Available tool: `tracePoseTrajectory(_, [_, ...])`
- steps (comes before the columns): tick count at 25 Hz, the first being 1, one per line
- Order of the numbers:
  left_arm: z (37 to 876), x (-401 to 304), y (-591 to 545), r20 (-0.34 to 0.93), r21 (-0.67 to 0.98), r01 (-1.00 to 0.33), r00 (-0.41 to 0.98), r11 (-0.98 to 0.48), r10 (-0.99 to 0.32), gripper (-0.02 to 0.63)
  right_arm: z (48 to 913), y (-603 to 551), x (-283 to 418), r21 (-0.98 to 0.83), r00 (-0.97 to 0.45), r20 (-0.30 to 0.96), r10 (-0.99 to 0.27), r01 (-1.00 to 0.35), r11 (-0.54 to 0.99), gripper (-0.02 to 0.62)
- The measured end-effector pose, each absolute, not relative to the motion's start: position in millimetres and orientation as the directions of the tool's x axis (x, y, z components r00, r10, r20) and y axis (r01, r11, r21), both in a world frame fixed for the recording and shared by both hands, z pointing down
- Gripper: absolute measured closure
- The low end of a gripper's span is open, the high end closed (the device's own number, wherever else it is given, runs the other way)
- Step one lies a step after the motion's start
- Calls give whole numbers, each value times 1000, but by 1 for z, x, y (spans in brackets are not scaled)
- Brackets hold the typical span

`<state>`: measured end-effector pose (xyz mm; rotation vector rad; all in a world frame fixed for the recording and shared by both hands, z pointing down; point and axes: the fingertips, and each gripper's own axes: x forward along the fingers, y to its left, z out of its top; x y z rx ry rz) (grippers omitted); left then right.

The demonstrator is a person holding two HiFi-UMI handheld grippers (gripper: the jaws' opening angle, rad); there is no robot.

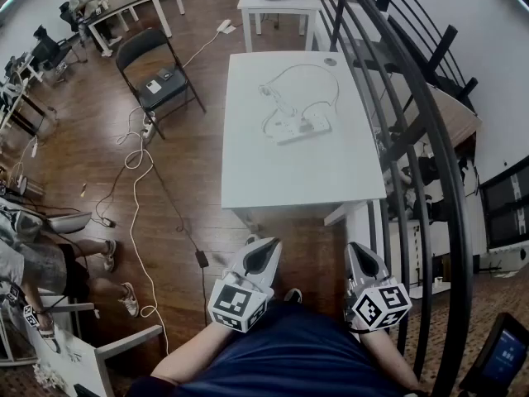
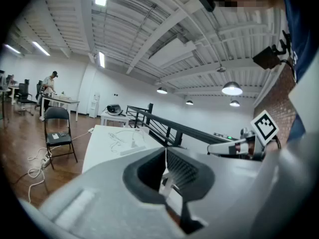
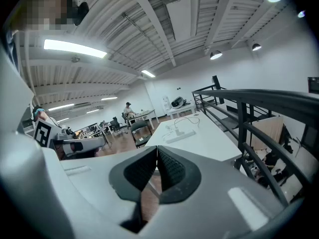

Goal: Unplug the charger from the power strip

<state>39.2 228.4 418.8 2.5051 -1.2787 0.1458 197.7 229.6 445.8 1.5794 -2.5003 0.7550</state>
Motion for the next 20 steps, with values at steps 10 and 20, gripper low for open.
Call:
tracePoseTrajectory(10, [426,-8,98,216,271,-765,640,-585,-737,597,448,111,153,-336,-402,380,-833,-899,281,584])
tracePoseTrajectory(20, [423,-35,-2,201,333,-694,714,-638,-671,597,438,26,115,-310,-344,424,-838,-924,222,584])
